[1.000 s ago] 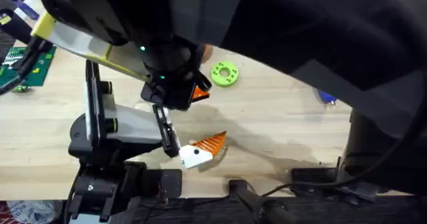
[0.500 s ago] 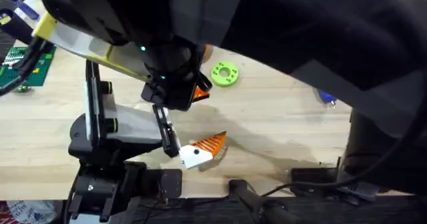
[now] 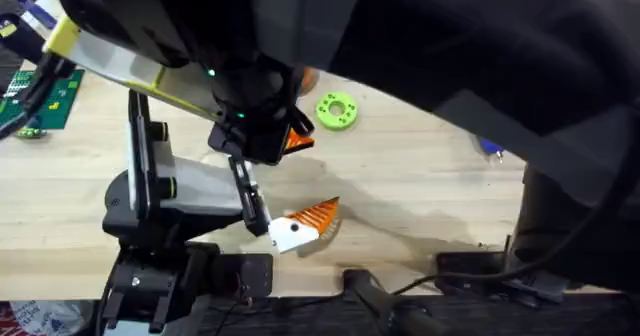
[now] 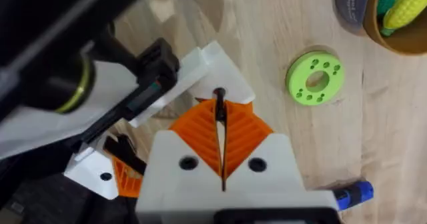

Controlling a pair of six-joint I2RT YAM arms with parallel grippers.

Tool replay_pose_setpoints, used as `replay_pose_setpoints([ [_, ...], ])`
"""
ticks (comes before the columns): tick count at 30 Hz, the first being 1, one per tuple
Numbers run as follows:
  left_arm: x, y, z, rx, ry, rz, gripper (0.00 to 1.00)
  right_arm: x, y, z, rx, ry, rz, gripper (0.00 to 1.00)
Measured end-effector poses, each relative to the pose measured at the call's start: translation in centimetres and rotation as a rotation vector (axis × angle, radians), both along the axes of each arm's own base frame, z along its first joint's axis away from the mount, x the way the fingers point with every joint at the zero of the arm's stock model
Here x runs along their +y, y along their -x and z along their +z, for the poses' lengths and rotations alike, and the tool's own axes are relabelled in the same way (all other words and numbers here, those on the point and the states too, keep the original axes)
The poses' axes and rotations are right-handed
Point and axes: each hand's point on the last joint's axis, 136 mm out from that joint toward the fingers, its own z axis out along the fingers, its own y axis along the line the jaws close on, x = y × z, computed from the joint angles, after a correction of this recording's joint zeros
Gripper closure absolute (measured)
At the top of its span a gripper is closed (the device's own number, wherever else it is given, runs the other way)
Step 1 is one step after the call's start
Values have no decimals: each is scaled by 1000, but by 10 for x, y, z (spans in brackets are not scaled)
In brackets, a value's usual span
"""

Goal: Pick up the gripper from the table and insert it into the empty holder that is missing its gripper. Then pick up a screw, insert it into the mounting hole, and use the screwdriver to tighten it. Finally, clean up the table by picking up the vegetable and placing it into the bucket.

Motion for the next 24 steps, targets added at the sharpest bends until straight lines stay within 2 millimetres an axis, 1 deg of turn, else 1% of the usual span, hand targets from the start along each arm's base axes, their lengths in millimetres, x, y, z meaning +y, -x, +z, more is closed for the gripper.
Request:
replay_pose_setpoints([
  [12,0,0,0,4,1,3,11,8,-4,0,-12,-30,0,989],
  [18,0,0,0,13,4,1,11,12,-5,-7,-4,-20,-2,990],
  [24,0,0,0,12,4,0,11,10,-4,-8,1,-9,-2,990],
])
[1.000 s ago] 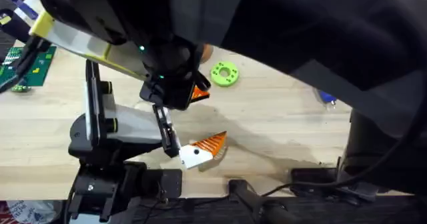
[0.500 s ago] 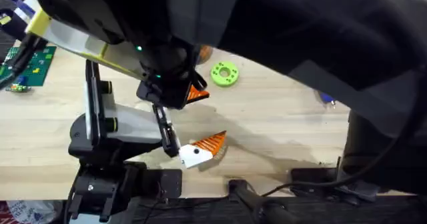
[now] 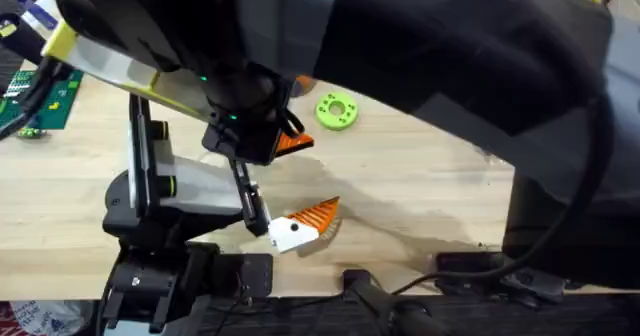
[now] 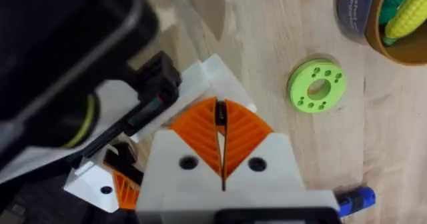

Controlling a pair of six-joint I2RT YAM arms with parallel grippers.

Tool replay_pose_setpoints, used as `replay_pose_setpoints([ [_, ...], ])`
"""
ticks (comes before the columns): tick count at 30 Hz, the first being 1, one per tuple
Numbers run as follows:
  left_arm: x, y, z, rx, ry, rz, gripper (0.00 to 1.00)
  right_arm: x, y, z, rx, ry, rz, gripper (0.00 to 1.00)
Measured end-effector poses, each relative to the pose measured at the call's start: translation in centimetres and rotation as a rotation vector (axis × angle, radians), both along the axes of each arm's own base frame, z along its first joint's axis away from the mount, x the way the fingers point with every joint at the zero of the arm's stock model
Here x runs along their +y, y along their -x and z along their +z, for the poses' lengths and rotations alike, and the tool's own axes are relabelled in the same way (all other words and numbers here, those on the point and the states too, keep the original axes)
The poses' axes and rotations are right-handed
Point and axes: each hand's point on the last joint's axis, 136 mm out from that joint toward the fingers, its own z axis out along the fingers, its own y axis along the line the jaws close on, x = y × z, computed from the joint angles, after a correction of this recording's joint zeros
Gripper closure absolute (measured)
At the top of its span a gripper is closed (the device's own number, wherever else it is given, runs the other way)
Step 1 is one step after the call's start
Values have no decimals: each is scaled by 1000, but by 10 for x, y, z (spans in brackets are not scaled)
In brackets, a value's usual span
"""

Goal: Pick up the gripper from the table and insert it into the empty holder that is missing its gripper. Then pick up a screw, insert it into the mounting hole, and use the screwdriver to tighten it. Finally, clean up the table by picking up the vegetable and placing it into the bucket.

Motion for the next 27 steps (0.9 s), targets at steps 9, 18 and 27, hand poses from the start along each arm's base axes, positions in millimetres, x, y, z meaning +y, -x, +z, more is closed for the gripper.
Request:
replay_pose_setpoints([
  [9,0,0,0,0,0,0,11,-1,1,0,2,6,-1,990],
  [18,0,0,0,0,0,0,11,-1,1,0,3,6,-1,990],
  [27,0,0,0,0,0,1,11,-8,-4,1,-9,25,-19,296],
])
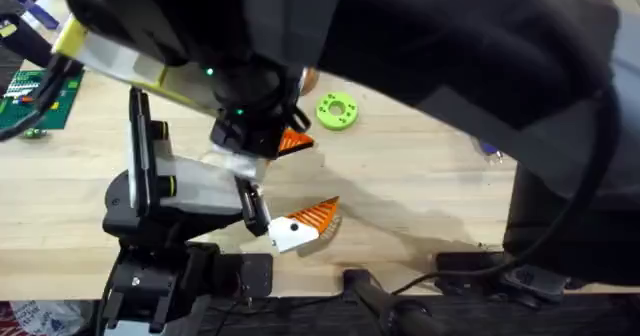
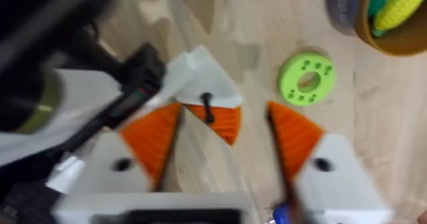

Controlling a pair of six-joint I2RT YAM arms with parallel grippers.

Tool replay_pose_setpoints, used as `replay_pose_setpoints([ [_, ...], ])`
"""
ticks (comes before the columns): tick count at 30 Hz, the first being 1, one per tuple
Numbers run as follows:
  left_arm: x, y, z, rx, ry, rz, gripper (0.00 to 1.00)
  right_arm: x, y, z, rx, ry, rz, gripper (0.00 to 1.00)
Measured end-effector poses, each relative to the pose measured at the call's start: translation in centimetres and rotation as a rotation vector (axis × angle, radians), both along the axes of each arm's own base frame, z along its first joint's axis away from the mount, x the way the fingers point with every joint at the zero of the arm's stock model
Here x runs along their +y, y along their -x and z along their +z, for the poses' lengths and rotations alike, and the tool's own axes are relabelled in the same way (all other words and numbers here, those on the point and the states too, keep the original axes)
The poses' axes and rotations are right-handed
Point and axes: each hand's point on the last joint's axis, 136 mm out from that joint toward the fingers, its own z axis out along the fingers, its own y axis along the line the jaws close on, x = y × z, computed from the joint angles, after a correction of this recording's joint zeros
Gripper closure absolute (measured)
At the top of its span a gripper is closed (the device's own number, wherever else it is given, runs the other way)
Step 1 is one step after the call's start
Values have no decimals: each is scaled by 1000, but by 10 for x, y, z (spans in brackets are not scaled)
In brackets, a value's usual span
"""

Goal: Pick up the gripper from the table and insert it into the empty holder that is missing its gripper. Then pick up a screw, insert it into the mounting hole, and use the screwdriver to tighten it. Finally, clean up the table by picking up the vegetable and placing it into the bucket.

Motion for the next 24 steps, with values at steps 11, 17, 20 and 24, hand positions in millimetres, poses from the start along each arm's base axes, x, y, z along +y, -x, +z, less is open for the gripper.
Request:
replay_pose_setpoints([
  [11,0,0,0,0,0,0,11,-5,-8,3,-15,5,-14,31],
  [17,0,0,0,0,0,0,11,-5,-8,3,-15,5,-14,31],
  [20,0,0,0,0,0,0,11,-5,-8,2,-15,6,-14,31],
  [24,0,0,0,0,0,1,11,-4,-7,2,-12,4,-13,82],
])
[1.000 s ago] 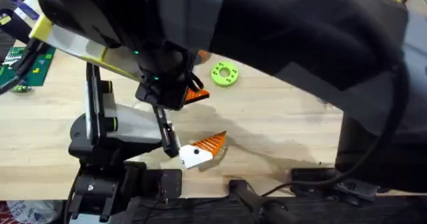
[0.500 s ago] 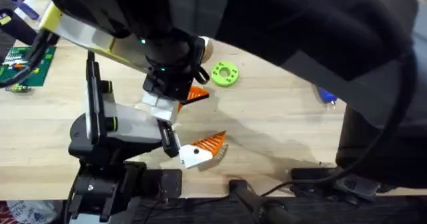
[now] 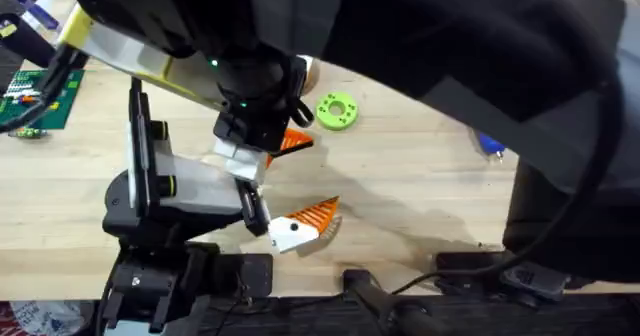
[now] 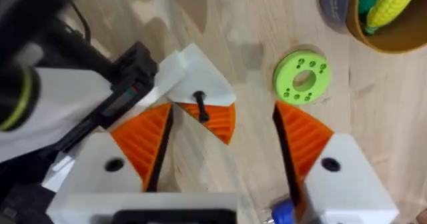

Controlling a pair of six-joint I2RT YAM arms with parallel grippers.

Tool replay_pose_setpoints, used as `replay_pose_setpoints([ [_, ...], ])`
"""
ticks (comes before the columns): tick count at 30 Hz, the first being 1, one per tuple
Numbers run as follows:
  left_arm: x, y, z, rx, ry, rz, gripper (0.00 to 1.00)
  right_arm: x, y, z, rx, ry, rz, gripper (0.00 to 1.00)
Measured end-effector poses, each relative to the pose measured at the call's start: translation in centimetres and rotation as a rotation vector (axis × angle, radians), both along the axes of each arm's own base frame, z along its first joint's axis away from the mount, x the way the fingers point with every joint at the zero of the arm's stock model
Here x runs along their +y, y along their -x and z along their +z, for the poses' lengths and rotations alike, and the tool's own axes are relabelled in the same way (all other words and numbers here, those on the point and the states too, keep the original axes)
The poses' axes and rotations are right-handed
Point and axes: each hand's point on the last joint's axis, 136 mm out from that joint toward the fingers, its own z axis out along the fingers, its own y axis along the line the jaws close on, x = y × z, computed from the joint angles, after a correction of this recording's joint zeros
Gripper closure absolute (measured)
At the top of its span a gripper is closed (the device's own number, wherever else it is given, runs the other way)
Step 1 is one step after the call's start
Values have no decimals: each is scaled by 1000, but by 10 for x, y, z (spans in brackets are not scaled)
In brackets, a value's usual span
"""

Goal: Pick up the gripper from the table and insert it into the empty holder that is missing its gripper. Then pick up a screw, insert it into the mounting hole, and use the screwdriver to tighten it. Finally, clean up the table by picking up the vegetable and placing it into the bucket.

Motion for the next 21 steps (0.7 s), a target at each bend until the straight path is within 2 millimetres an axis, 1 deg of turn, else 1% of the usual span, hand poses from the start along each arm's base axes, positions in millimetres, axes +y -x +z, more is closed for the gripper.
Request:
replay_pose_setpoints([
  [3,0,0,0,-1,0,0,11,1,2,0,3,-2,4,162],
  [4,0,0,0,-2,0,-1,11,2,2,0,4,-5,5,216],
  [8,0,0,0,-6,-2,-2,11,7,5,0,10,-21,11,521],
  [9,0,0,0,-7,-2,-2,11,9,6,0,13,-27,8,640],
  [10,0,0,0,-7,-2,-2,11,10,7,0,14,-31,9,692],
  [11,0,0,0,-8,-2,-2,11,11,8,0,16,-33,9,719],
  [13,0,0,0,-9,-3,-2,11,11,9,0,18,-35,11,741],
  [16,0,0,0,-10,-3,-2,11,12,10,0,21,-36,10,833],
  [19,0,0,0,-10,-3,-2,11,12,10,0,20,-37,10,852],
  [21,0,0,0,-10,-3,-2,11,12,10,0,20,-37,9,901],
])
